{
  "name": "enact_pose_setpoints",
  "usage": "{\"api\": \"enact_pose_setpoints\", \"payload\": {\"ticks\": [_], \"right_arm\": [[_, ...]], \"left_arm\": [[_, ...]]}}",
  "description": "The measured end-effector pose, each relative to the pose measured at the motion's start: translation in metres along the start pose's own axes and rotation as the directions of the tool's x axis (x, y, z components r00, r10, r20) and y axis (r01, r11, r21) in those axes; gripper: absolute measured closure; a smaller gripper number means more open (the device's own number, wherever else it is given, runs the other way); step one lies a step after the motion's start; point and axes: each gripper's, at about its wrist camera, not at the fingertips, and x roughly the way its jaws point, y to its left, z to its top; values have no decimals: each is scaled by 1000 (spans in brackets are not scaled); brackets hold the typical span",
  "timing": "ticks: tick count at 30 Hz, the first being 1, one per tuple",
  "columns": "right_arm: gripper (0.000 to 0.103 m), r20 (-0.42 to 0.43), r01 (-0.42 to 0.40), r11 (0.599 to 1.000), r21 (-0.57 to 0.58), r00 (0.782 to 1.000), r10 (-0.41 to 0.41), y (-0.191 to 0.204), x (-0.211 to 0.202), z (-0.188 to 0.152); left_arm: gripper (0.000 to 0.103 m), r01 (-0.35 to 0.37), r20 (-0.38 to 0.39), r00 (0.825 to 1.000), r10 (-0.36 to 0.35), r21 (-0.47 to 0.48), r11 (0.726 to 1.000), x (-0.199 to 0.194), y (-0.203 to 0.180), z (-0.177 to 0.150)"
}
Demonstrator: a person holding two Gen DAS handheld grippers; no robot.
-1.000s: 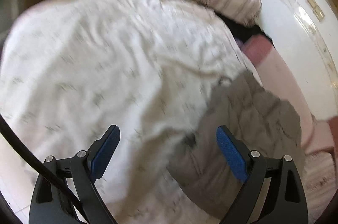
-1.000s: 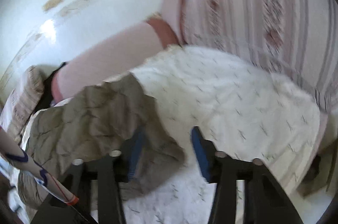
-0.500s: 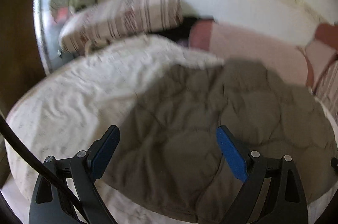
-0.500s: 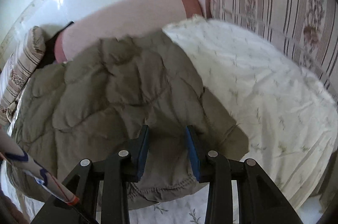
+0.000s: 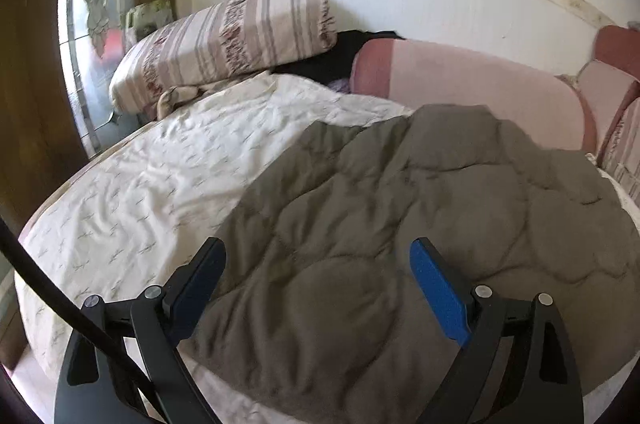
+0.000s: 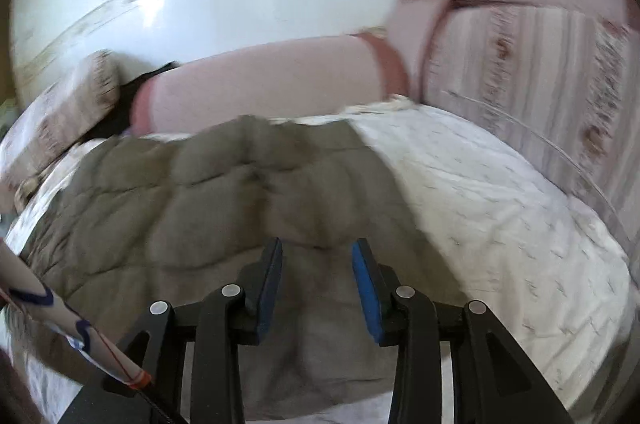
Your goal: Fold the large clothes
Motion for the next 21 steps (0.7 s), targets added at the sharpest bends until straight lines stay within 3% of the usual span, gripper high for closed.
{"api": "enact_pose_setpoints", "payload": {"ticks": [5, 10, 16, 21], "right_arm": [[63, -43, -61, 995, -81, 997, 57, 37, 11, -6], [62, -88, -30, 993, -114, 996, 20, 57, 35, -7], [58, -178, -41, 995, -93, 984, 24, 57, 62, -7], [57, -170, -50, 997, -66, 985, 38, 52, 56, 0]], "left_arm": [[10, 11, -6, 1000, -11, 25, 1000, 11, -23, 9], [10, 27, -84, 996, -24, 39, 999, 36, -36, 9], [10, 50, -153, 987, -44, 32, 998, 55, -37, 7], [10, 35, -123, 992, -30, 39, 999, 45, -40, 10]]}}
